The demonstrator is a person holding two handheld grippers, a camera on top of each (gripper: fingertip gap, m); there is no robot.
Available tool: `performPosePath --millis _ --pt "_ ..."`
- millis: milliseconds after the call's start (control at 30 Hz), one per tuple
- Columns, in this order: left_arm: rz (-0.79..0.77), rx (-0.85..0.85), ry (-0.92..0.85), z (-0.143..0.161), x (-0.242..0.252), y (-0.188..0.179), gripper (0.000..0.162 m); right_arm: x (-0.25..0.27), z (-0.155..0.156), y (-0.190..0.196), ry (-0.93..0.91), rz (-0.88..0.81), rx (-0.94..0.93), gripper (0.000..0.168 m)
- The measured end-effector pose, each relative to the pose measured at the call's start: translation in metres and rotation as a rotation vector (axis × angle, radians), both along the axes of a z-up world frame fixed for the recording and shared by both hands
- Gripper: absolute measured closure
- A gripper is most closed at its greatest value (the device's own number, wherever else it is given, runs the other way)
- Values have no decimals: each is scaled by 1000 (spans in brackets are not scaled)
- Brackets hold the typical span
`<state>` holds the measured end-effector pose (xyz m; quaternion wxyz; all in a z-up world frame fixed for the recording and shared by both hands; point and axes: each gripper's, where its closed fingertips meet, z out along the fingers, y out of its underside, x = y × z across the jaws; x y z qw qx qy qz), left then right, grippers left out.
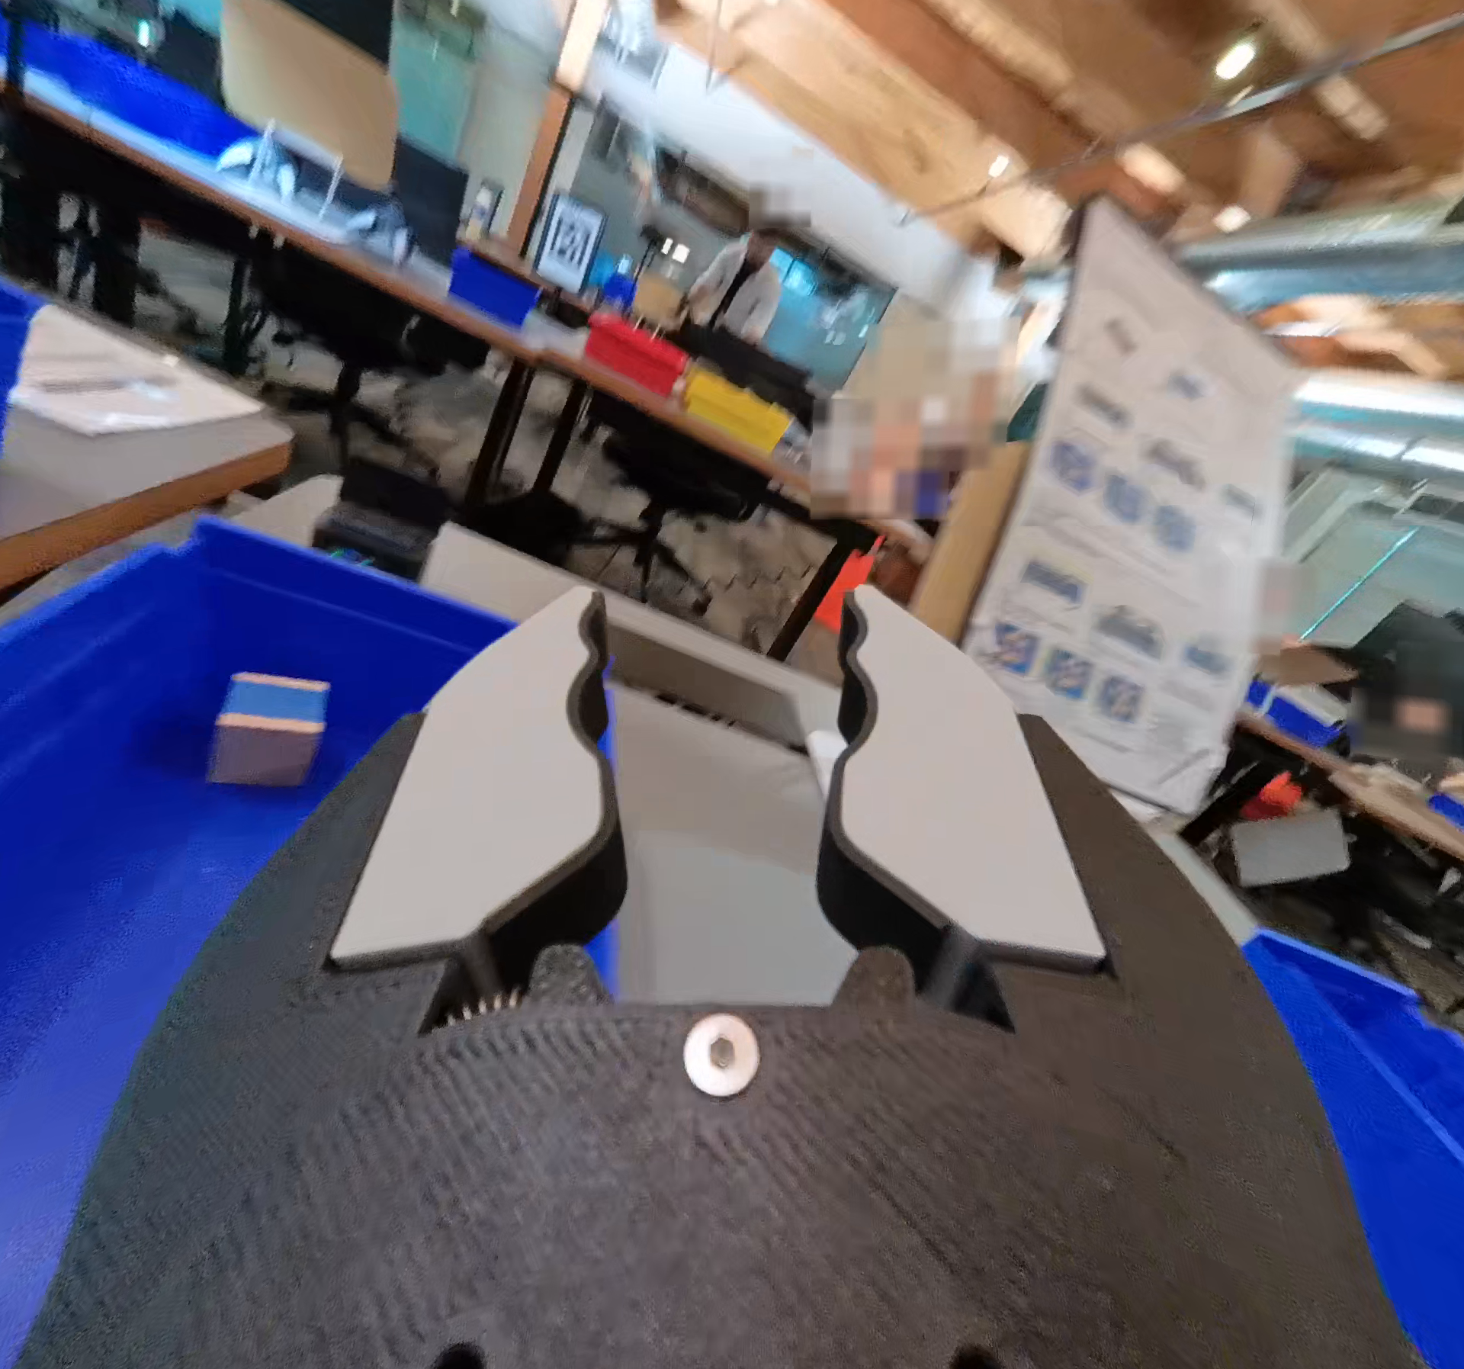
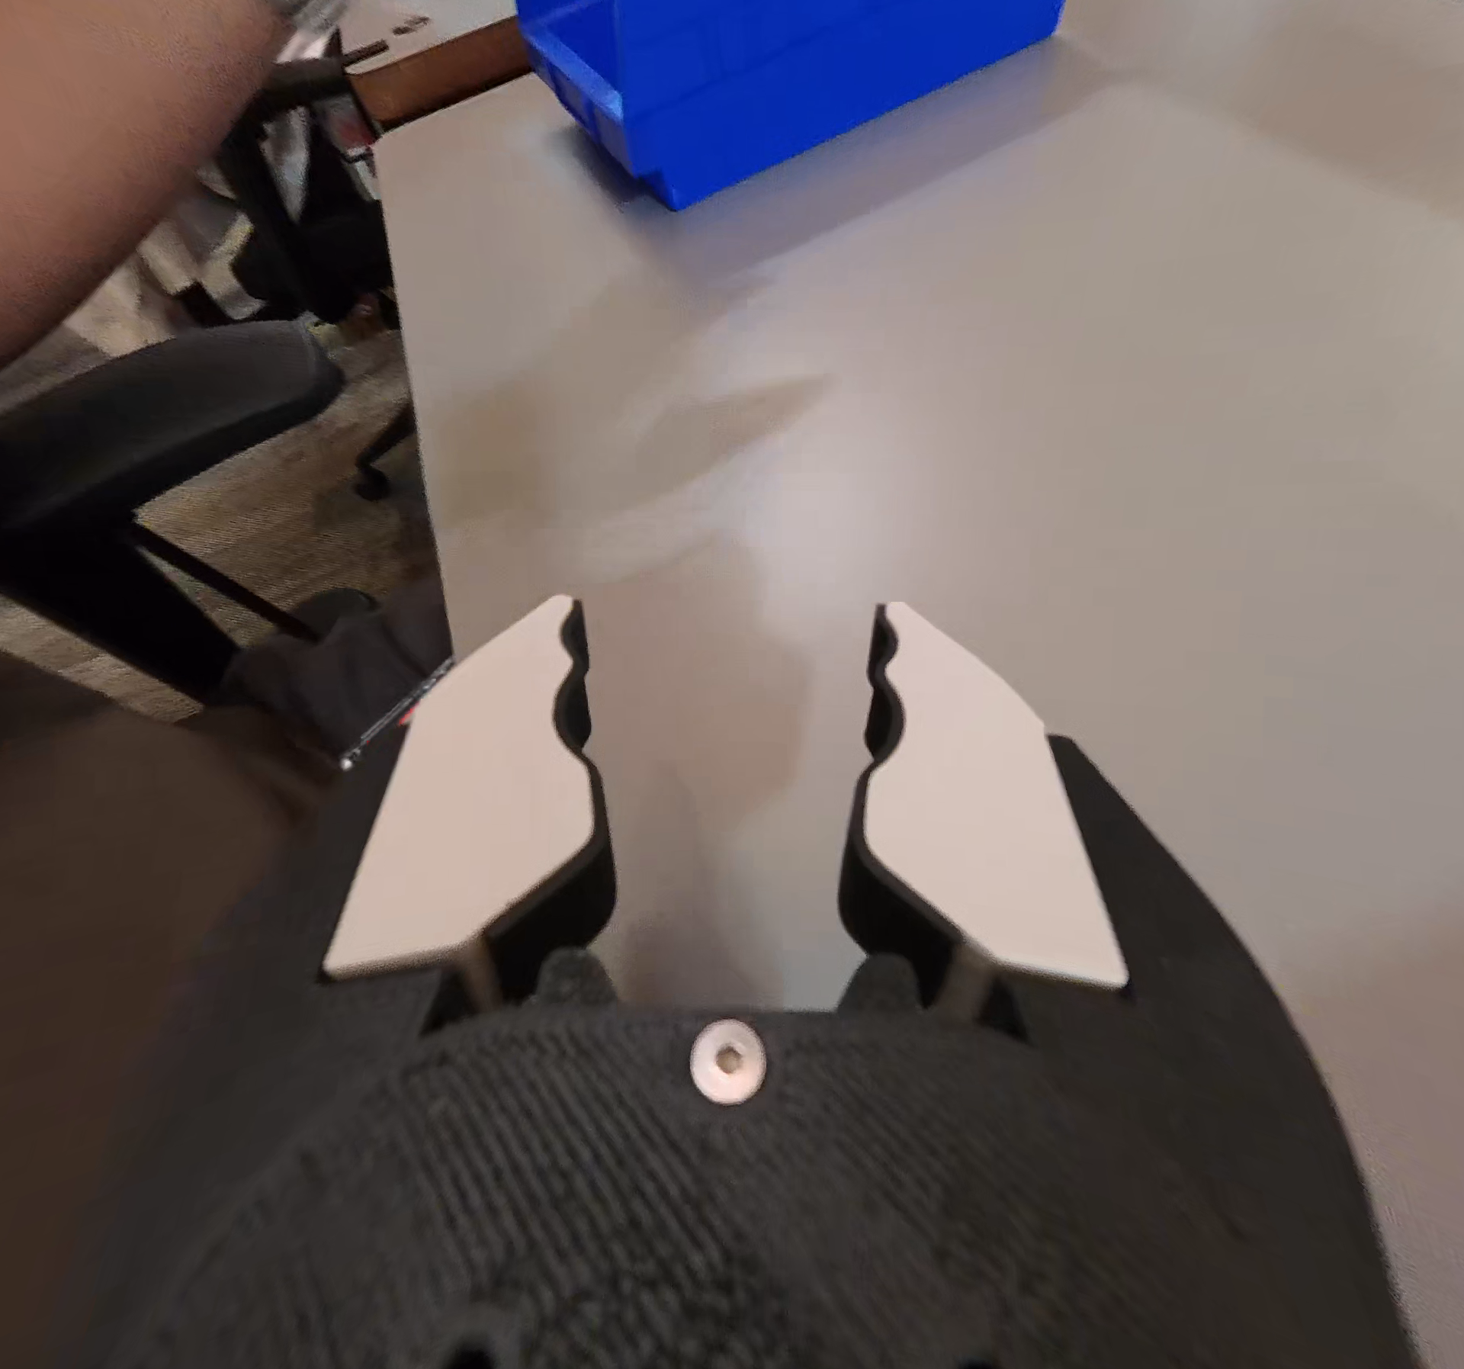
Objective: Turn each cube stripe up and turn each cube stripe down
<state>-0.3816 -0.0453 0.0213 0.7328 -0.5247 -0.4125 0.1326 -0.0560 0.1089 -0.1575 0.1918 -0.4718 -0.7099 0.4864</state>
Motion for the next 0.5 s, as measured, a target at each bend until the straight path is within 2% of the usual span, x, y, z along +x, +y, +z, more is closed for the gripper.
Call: performPosePath --millis 67,133,233,367,500 --pt "-53 -105 -139 -31 -41 2 101 -1 -3 -6 -15 22 -4 99" --pt "-165 -139 -360 -67 -66 16 87 -2 -10 -7 -29 22 27 96" --pt "-201 -135 -556 -107 -95 33 87 -6 -16 -1 -28 8 85 95" --pt "-123 -423 -667 -173 -127 41 86 -13 -18 7 -27 -27 98 95" --pt "-154 -598 -663 -203 -132 55 88 -14 -25 18 -59 -66 59 95"
